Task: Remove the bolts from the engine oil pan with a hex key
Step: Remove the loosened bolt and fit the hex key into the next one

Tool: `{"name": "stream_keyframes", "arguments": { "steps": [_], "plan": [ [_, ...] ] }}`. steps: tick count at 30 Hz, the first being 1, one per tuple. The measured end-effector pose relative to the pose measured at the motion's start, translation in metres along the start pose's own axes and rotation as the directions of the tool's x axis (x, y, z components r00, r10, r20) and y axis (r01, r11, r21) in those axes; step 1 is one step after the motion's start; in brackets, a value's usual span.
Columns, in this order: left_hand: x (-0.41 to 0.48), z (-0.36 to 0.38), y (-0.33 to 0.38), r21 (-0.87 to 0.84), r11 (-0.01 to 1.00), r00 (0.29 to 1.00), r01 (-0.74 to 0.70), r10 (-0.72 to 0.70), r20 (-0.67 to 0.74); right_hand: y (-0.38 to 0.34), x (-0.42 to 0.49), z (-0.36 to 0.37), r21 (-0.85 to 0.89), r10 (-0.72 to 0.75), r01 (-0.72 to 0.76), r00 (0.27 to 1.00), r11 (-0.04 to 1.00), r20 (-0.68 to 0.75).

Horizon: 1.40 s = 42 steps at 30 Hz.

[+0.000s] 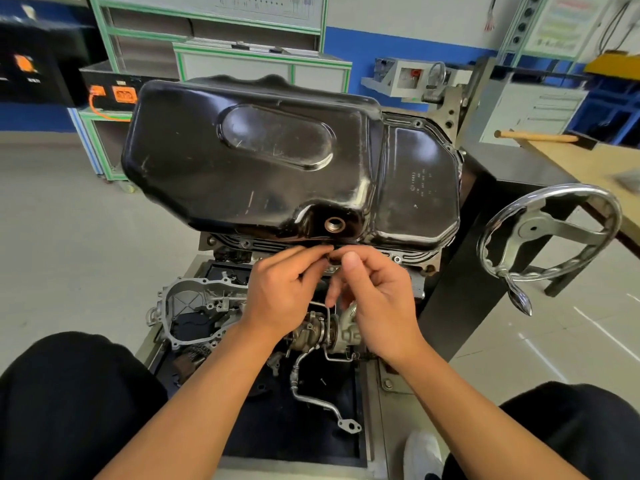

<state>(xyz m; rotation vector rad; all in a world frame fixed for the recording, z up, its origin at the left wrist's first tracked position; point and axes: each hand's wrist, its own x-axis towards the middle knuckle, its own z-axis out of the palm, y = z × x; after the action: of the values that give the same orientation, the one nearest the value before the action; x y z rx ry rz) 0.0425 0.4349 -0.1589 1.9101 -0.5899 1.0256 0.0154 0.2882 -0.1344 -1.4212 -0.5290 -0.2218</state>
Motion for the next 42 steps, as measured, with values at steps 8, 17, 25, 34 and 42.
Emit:
{"name": "stream_keyframes", "arguments": {
  "steps": [8, 17, 25, 34, 42],
  "plan": [
    [-0.005, 0.000, -0.012, -0.012, 1.000, 1.000, -0.008, 0.008, -0.024, 0.012, -0.002, 0.018, -0.250, -0.280, 0.227, 0.939, 0.941, -0.201],
    [-0.004, 0.005, -0.010, 0.054, 0.998, 0.990, -0.044, 0.051, -0.133, 0.022, 0.010, 0.010, -0.578, -0.589, 0.445, 0.804, 0.684, -0.078],
    [-0.002, 0.001, -0.005, 0.013, 1.000, 1.000, -0.015, 0.015, -0.002, 0.024, 0.014, -0.002, -0.683, -0.626, 0.512, 0.773, 0.520, 0.103],
    [0.001, -0.006, -0.008, 0.026, 0.996, 0.995, -0.080, 0.079, 0.064, 0.027, 0.013, 0.001, -0.688, -0.620, 0.559, 0.759, 0.463, 0.199],
    [0.003, 0.006, -0.013, 0.106, 0.990, 0.988, -0.098, 0.109, -0.109, 0.027, 0.018, 0.000, -0.645, -0.583, 0.463, 0.812, 0.608, 0.034]
  ]
}}
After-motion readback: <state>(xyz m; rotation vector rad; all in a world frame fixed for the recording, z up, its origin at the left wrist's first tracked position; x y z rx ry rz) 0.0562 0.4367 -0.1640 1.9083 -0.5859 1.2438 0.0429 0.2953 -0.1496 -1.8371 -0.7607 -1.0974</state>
